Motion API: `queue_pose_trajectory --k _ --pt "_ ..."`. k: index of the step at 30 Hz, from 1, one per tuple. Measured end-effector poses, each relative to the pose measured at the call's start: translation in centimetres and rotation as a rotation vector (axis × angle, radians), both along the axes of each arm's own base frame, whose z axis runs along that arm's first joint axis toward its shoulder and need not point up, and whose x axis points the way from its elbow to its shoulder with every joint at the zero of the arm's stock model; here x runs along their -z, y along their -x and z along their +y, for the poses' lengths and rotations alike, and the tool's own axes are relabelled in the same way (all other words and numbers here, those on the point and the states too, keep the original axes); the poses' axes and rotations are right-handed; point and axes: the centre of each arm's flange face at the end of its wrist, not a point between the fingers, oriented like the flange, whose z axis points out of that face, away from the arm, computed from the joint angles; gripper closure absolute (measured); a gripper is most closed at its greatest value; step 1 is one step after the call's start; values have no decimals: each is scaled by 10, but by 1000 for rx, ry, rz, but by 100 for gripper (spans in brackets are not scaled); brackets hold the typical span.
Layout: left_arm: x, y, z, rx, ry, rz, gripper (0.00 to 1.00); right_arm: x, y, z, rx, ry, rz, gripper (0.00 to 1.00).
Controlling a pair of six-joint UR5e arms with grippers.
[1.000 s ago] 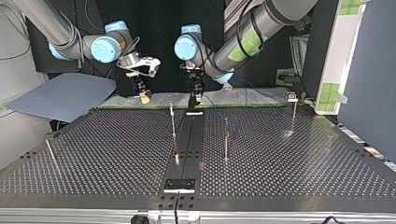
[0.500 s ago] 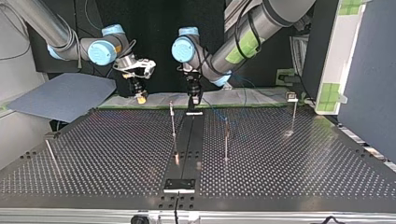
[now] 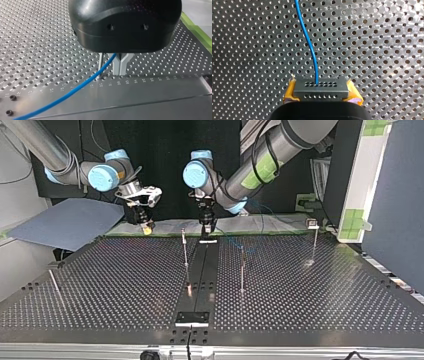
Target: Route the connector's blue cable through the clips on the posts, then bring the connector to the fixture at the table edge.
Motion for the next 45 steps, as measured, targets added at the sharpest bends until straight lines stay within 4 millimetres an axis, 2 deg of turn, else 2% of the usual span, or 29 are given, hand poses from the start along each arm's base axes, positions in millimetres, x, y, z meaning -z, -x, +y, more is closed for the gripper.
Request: queue_pose_trajectory --k 11,21,32,45 --pt "-4 -3 -3 -4 -1 1 96 -2 6 -7 8 1 -8 100" --pt "20 -4 -17 20 8 26 94 2 13 -11 26 -4 -6 100" --pt "19 -12 -20 37 29 19 94 16 18 -16 38 -18 0 100" --pt "22 -25 -20 48 32 18 94 17 21 -21 48 -8 -4 100"
